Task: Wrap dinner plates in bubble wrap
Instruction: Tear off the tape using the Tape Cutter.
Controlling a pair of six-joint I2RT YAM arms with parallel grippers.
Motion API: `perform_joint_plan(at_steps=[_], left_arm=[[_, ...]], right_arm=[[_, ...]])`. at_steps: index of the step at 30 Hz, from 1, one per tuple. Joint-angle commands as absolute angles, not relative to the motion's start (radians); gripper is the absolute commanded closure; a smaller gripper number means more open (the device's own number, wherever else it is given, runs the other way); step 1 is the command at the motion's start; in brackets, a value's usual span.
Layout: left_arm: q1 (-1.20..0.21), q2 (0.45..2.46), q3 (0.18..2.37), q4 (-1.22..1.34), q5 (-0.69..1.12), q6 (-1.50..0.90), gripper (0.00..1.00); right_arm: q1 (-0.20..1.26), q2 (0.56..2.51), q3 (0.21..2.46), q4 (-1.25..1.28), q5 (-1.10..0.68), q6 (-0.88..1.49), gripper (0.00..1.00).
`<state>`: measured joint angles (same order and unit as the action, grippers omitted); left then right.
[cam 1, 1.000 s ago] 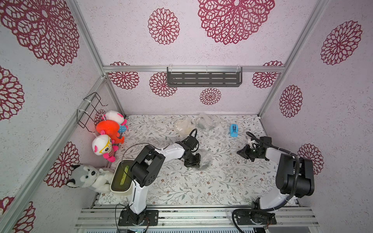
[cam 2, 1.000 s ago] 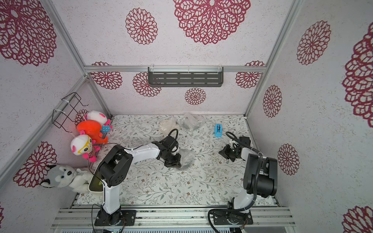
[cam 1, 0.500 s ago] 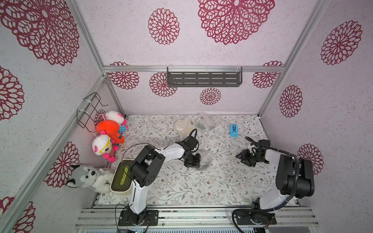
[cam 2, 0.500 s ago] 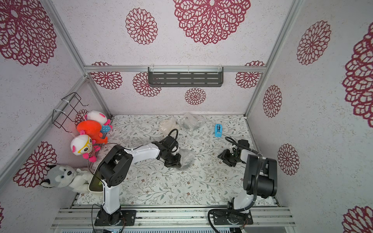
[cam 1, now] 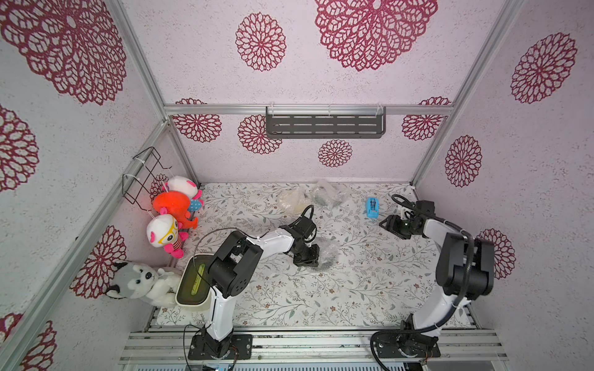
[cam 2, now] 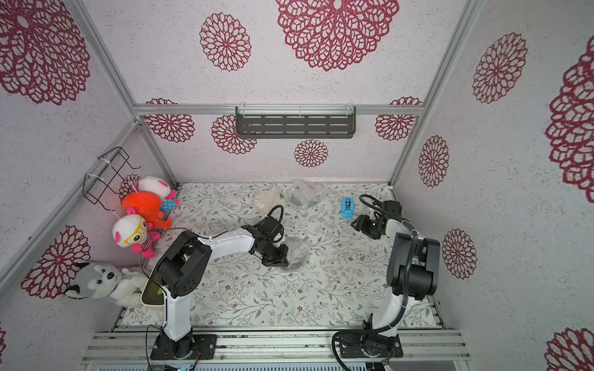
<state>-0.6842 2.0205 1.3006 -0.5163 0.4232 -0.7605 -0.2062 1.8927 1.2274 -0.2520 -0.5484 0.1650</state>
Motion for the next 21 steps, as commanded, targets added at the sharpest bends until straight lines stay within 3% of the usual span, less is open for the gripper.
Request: perform_joint_plan(at_steps=[1,9,13,21], left_arm=[[-0.678,2.078,1.283,-0.562,0.359,-0.763,1.0],[-0.678,2.085,1.295,-0.58,0.351,-0.767,1.0],[-0.678,2.089,1.301,-0.589,0.348,-0.764,1.0],[-0.676,2.089,1.299,-0.591,0.347,-0.763,1.0]], right_arm=[[-0.206,2.011,1.366,-0.243,-0.688,0.066,0.44],[-0.205,2.2,1.575,-0.286,-0.825,0.061,0.54],[-0.204,2.228,1.594,-0.289,-0.857,0.071,0.62],[-0.205,2.23,1.576,-0.257,-0.874,0.098,0.67]])
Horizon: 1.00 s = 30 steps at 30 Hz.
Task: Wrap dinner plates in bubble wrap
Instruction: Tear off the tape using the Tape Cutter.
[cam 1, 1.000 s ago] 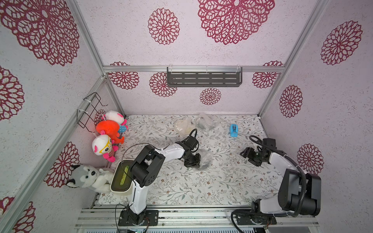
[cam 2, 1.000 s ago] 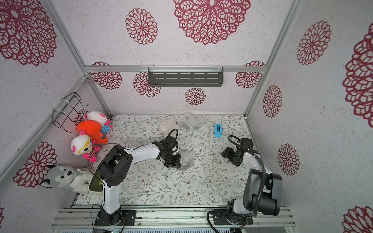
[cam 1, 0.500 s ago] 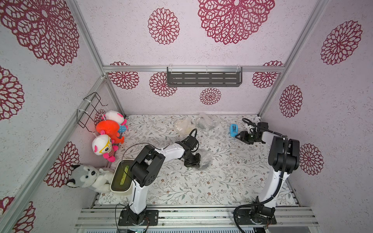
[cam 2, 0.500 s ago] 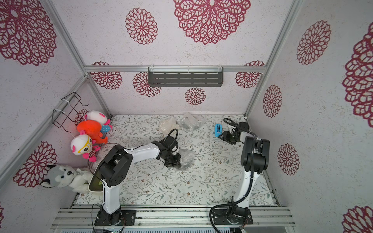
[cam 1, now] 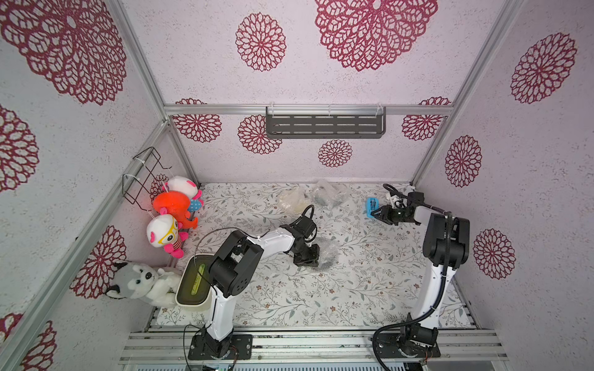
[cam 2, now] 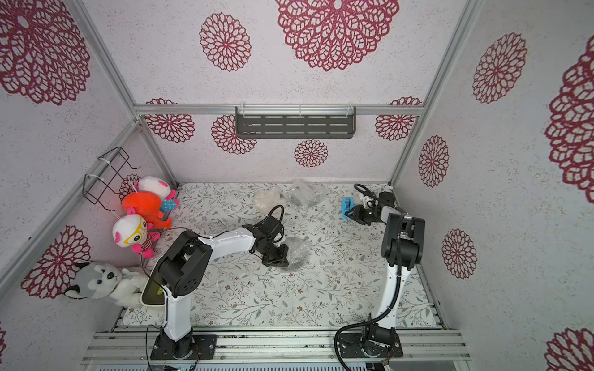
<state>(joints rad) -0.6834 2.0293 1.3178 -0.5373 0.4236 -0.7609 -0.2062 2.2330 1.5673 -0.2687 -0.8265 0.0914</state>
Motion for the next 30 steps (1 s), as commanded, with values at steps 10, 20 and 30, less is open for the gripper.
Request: perform_joint_plan(at_steps=[10,20,30], left_arm=[[-0.676,2.088,1.296,-0.589,0.345,-0.762,1.0],[-0.676,2.085,1.295,-0.589,0.341,-0.763,1.0],[-0.676,2.081,1.292,-0.585,0.34,-0.762,1.0]], right_arm=[[-0.205,2.269,1.616,-0.261,-0.862,0.13,0.81],[-0.209,2.281,1.606,-0.266,-0.803,0.241,1.0],[-0.221,2.302,1.573,-0.277,-0.755,0.48,1.0]])
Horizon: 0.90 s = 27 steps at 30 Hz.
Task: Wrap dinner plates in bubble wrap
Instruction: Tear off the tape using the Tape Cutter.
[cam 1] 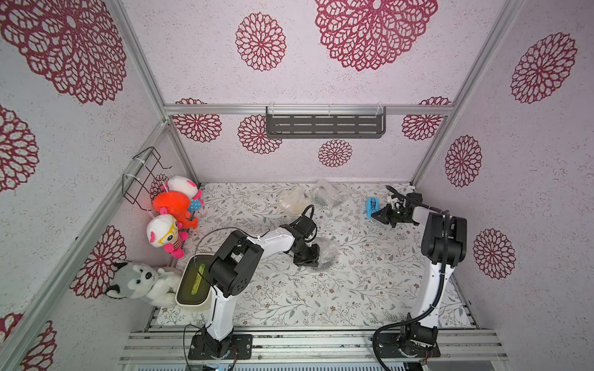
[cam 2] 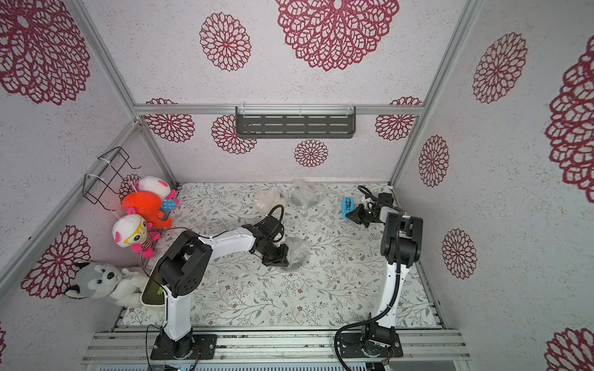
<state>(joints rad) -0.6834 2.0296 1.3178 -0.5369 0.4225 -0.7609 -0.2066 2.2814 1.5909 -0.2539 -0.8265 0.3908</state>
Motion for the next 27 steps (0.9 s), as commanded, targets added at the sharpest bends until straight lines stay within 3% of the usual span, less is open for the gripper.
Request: perform_joint_plan(at_steps=[1,14,18,27], left_arm=[[-0.676,2.082,1.291,-0.584,0.339,-0.761,1.0],[-0.678,2.057,1.262,-0.556,0.339,-0.769,1.0],[-0.68,2.058,1.258,-0.539,0.35,-0.767,1.0],[-0.68,2.02,1.239,-0.52,0.335,-0.761,1.0]], right_arm=[[-0.22,2.304,1.577,-0.285,-0.752,0.487,1.0],[-0.228,2.242,1.586,-0.335,-0.738,0.465,1.0],[-0.229,2.121,1.532,-0.34,-0.733,0.38,1.0],[-0.175,1.687,1.189,-0.219,-0.652,0.224,1.0]])
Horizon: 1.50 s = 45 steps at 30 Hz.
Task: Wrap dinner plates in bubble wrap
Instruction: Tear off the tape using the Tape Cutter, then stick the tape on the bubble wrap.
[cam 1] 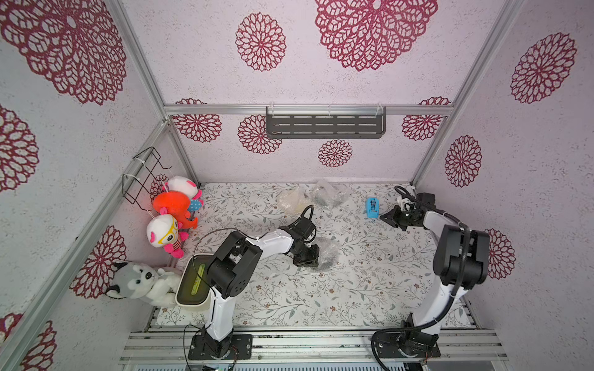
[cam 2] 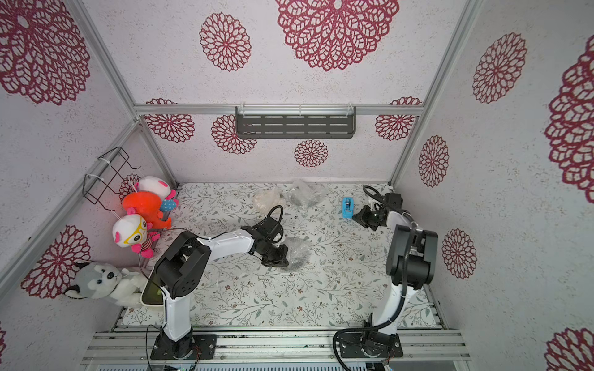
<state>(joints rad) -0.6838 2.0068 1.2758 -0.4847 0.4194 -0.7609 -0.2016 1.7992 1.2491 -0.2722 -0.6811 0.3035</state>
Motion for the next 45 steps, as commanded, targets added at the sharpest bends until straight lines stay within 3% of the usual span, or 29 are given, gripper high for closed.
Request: perform_joint_plan(at_steps=[1,8,15,19,28,37,45], left_arm=[[-0.68,2.02,1.237,-0.516,0.338,-0.761,1.0],[-0.68,2.018,1.226,-0.496,0.34,-0.761,1.0],[-0.68,2.004,1.208,-0.473,0.345,-0.753,1.0],[-0.679,1.999,1.192,-0.436,0.364,-0.746,1.0],[-0.68,1.975,1.17,-0.418,0.352,-0.754,1.0],[-0.681,1.974,1.16,-0.389,0.374,-0.744,1.0],[-0.685,1.974,1.161,-0.365,0.405,-0.717,1.0]], right_arm=[[-0.16,1.639,1.151,-0.215,-0.637,0.207,1.0],[-0.005,1.3,0.889,-0.17,-0.541,0.146,1.0],[0.155,0.961,0.752,-0.341,-0.493,0.084,1.0],[0.223,0.837,0.692,-0.355,-0.565,0.111,1.0],[0.375,0.886,0.718,-0.504,-0.736,0.071,1.0],[0.407,1.131,0.745,-0.183,-0.719,0.099,1.0],[0.41,1.422,0.895,-0.139,-0.8,-0.053,1.0]])
